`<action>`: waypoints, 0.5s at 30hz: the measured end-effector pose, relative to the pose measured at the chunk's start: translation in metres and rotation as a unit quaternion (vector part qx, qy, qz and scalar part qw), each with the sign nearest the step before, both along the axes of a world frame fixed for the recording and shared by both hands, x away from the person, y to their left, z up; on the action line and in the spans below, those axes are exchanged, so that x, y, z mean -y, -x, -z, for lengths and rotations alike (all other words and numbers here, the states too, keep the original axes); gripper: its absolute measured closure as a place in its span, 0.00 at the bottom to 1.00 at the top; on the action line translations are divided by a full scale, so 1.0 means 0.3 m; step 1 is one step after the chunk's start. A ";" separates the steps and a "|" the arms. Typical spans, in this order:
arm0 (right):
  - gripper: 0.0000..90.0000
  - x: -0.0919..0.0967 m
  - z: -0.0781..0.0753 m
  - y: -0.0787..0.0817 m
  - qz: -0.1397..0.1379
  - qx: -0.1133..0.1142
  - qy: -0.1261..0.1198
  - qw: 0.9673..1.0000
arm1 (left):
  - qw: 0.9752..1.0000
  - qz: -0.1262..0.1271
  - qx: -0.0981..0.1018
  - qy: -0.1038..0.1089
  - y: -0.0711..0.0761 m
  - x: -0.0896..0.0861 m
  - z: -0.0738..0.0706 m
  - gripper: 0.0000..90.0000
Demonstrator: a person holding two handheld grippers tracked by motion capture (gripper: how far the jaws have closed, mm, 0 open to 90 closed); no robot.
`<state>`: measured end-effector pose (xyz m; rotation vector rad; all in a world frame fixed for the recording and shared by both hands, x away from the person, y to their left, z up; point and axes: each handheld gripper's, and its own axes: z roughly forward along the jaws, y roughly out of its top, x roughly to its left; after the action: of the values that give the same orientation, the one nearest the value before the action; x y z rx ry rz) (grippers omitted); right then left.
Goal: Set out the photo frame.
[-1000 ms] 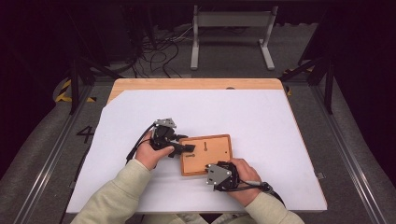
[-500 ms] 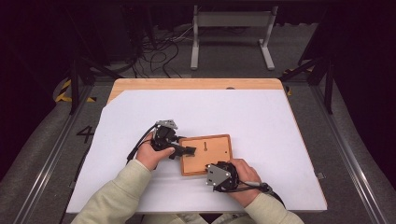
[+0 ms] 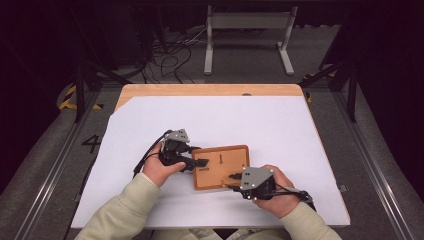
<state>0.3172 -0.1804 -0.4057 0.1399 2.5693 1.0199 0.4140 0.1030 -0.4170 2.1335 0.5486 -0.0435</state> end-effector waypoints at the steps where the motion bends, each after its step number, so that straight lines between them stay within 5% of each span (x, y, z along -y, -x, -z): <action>1: 0.76 0.013 -0.006 0.000 0.002 -0.001 -0.003 1.000 | 1.000 0.003 0.006 -0.002 0.007 -0.001 -0.006 0.49; 5: 0.77 0.074 -0.027 0.004 0.021 -0.011 -0.017 1.000 | 1.000 0.011 0.020 -0.005 0.034 -0.005 -0.028 0.54; 8: 0.79 0.130 -0.029 0.001 0.038 -0.026 -0.025 0.999 | 0.998 0.022 0.054 -0.019 0.075 -0.002 -0.048 0.56; 15: 0.84 0.230 -0.002 -0.030 0.086 -0.052 -0.003 0.995 | 0.995 0.041 0.083 -0.040 0.146 0.002 -0.084 0.63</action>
<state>0.3261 -0.2495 -0.4053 0.4182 2.5935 0.9806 0.3702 0.1024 -0.3917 2.2126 0.3710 0.1101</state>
